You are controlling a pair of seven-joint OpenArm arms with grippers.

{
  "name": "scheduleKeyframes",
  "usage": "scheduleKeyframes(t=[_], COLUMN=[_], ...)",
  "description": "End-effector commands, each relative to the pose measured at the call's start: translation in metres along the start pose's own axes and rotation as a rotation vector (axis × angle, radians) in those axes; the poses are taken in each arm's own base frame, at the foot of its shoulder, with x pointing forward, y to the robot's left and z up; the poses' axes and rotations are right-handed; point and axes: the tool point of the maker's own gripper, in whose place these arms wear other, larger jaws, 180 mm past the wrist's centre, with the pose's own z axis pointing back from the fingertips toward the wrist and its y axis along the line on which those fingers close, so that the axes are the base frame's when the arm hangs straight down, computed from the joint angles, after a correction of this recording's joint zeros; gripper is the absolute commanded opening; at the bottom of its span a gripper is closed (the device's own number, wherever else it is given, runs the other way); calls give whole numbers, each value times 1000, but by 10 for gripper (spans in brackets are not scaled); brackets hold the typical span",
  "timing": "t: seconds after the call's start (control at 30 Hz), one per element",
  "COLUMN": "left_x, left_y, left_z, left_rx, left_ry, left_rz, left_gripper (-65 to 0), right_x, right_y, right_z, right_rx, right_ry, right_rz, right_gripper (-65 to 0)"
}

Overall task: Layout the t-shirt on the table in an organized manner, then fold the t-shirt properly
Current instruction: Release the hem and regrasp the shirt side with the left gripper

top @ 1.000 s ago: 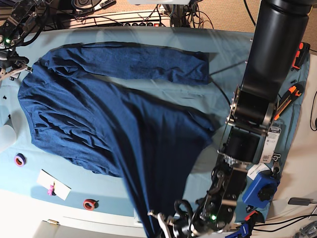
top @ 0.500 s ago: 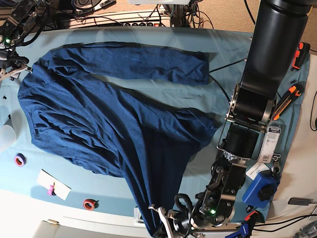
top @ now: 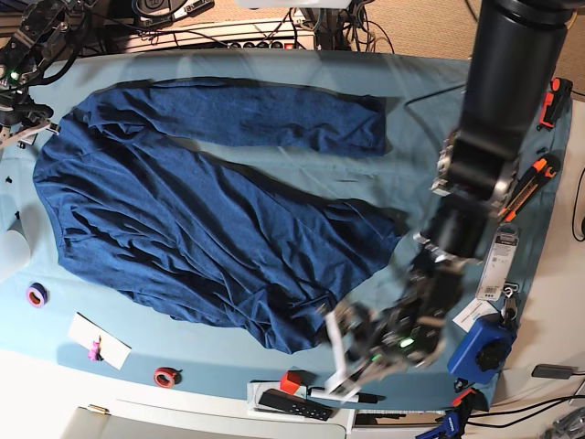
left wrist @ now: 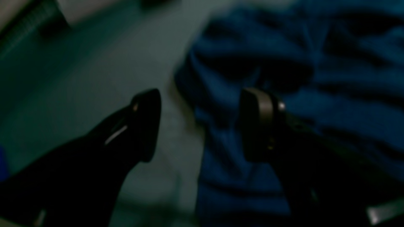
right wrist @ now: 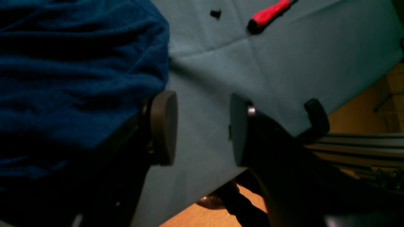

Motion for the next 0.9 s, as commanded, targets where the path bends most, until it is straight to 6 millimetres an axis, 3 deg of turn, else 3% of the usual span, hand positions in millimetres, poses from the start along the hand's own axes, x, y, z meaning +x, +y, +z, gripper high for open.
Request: scheduleKeyframes(t=[0.0,0.2,0.4,0.53,0.7,0.87], left_x=[20,-54,-100,-103,-89,-79], left_y=[14,49,46,28,10,12], left_z=[14,32,28,16,4,-1], left_rx=[13,12,20,-7,-25,21], left_ry=[-51,78,141,134,117,98], left_rz=[-5,99,172,171,141,88], left_gripper=[-260,-298,-301,-301,-301,-301], right_x=[16,17,17,16,16,16], right_y=[-8,-7,-7,-7,-7,-7], right_z=[4,4,4,4,4,4], right_rx=[-21,-15,-15,-15,-16,-15], right_ry=[-53,-54,-55,-54,-53,-53], right_rz=[9,5,5,5,5,5], right_gripper=[-380,-379,-380,-379,-379,-379])
